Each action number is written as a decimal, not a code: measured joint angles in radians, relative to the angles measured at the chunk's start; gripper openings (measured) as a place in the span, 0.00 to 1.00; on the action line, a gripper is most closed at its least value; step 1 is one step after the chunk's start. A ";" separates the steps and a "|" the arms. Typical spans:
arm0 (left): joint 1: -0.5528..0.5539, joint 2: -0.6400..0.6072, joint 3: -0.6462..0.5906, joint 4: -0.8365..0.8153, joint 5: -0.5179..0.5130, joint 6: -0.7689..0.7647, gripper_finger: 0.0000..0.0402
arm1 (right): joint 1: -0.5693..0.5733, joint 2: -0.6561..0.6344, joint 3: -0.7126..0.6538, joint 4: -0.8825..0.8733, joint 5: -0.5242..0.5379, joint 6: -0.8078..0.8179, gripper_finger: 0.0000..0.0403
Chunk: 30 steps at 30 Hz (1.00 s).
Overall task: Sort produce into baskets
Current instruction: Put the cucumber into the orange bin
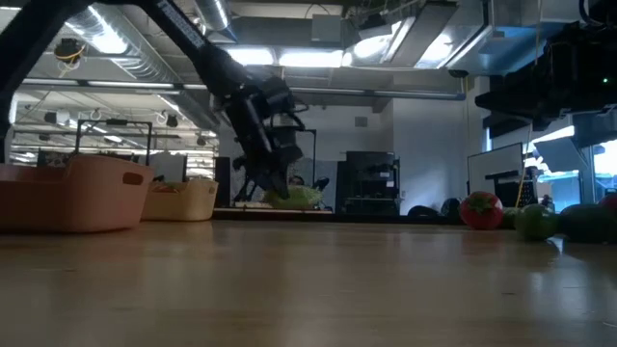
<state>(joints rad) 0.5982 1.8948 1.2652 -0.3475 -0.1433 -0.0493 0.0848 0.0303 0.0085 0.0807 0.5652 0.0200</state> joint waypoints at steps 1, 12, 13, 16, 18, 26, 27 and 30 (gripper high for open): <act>-0.007 -0.023 0.000 -0.026 -0.002 -0.002 0.43 | 0.000 0.000 0.000 0.000 0.000 0.000 0.09; -0.121 -0.380 0.000 -0.320 -0.074 -0.105 0.44 | 0.000 0.000 0.000 0.000 0.000 0.000 0.09; -0.136 -0.414 0.000 -0.348 -0.082 -0.117 0.44 | 0.000 0.000 0.000 0.000 0.000 0.000 0.09; -0.182 -0.505 0.000 -0.424 -0.095 -0.160 0.44 | 0.000 0.000 0.000 0.000 0.000 0.000 0.09; -0.212 -0.558 0.000 -0.472 -0.110 -0.193 0.44 | 0.000 0.000 0.000 0.000 0.000 0.000 0.09; -0.324 -0.673 0.000 -0.620 -0.129 -0.299 0.44 | 0.000 0.000 0.000 0.000 0.000 0.000 0.09; -0.338 -0.678 0.000 -0.637 -0.134 -0.309 0.44 | 0.000 0.000 0.000 0.000 0.000 0.000 0.09; -0.369 -0.683 0.000 -0.687 -0.147 -0.343 0.44 | 0.000 0.000 0.000 0.000 0.000 0.000 0.09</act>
<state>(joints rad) 0.2297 1.2115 1.2652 -1.0347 -0.2902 -0.3928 0.0845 0.0299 0.0085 0.0807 0.5648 0.0204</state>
